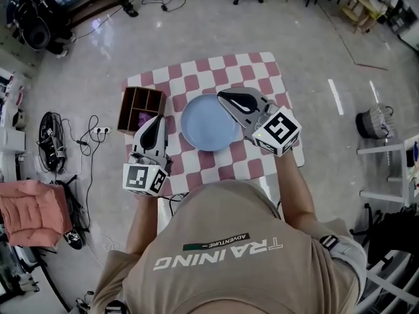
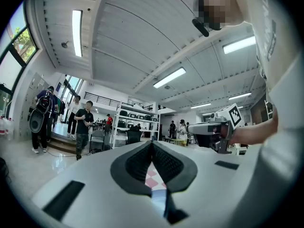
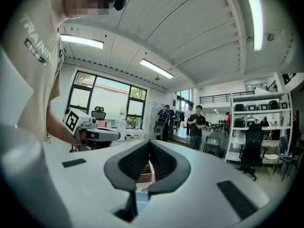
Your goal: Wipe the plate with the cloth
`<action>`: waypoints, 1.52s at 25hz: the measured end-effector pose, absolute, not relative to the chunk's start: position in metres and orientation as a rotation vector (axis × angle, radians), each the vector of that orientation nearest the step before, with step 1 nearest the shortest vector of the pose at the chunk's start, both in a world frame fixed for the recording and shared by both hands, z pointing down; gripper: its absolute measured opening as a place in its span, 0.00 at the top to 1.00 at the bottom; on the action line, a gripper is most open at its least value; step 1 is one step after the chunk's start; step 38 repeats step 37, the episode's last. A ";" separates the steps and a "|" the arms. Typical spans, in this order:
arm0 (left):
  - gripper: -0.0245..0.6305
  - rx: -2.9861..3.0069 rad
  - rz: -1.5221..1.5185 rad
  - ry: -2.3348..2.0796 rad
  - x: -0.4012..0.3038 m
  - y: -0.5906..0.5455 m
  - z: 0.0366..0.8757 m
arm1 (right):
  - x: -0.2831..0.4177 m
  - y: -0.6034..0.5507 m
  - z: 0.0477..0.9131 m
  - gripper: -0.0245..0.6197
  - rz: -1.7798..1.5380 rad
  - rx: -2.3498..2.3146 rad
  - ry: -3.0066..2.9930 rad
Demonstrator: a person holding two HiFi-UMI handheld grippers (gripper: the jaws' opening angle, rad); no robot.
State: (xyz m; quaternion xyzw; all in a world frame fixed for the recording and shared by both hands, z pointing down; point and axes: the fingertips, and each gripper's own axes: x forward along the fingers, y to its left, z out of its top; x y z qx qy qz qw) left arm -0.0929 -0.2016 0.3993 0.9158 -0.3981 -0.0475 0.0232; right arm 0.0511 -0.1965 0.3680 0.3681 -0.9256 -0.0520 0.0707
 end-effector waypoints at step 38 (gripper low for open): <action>0.94 2.847 -0.112 -1.159 -0.078 -0.215 0.404 | 0.069 -0.192 0.411 0.94 0.004 1.118 -2.730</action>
